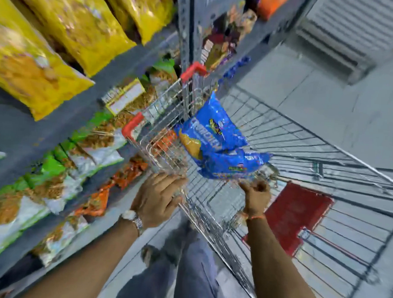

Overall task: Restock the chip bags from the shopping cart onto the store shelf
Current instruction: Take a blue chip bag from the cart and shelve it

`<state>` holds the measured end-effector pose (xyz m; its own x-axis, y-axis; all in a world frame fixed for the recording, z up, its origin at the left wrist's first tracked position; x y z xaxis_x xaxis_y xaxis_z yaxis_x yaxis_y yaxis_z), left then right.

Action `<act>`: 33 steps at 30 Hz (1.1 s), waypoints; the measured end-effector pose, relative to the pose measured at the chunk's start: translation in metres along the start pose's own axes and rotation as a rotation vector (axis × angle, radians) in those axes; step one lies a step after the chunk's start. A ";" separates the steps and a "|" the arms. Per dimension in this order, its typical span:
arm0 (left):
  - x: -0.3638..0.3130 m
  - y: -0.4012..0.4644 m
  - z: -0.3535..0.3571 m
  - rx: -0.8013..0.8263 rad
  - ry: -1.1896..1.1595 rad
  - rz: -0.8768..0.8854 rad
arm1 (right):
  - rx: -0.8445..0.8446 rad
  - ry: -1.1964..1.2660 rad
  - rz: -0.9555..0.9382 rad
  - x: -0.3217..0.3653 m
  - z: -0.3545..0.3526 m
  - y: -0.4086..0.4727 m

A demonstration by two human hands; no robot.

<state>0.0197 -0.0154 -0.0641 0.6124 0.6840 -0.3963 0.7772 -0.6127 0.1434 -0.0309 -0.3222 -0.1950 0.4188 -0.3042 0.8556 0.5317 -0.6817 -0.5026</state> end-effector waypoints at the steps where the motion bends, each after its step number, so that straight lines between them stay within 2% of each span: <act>1: 0.001 0.000 0.003 -0.006 -0.001 0.008 | 0.063 -0.013 0.027 -0.014 0.001 0.017; 4: 0.003 -0.001 0.009 -0.048 0.020 0.009 | 0.285 -0.085 0.038 -0.028 0.018 0.046; 7: 0.000 0.000 0.005 -0.110 0.042 0.019 | 0.381 -0.143 -0.058 -0.010 0.030 0.057; 18: -0.005 0.004 0.001 -0.113 0.113 0.008 | 0.362 -0.106 -0.083 0.017 0.025 0.029; 23: -0.006 0.002 -0.001 0.003 0.134 -0.021 | 0.399 -0.105 -0.068 0.036 0.017 0.003; 28: -0.012 -0.004 -0.043 -0.013 0.147 -0.035 | 0.440 -0.063 -0.205 0.111 0.024 -0.043; 33: -0.017 -0.006 -0.133 -0.188 0.205 -0.136 | 0.527 0.041 -0.362 0.213 0.056 -0.106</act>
<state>0.0234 0.0294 0.0624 0.5025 0.8321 -0.2347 0.8554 -0.4390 0.2749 0.0431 -0.2774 0.0334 0.1223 -0.1482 0.9814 0.9292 -0.3303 -0.1657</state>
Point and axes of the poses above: each hand's wrist, its own y-axis towards the middle knuckle, its own z-axis out of the palm, x = y × z, the point moved 5 cm from there along y, towards the middle knuckle, and after that the axes turned 4 degrees about y, right-handed, at the moved point
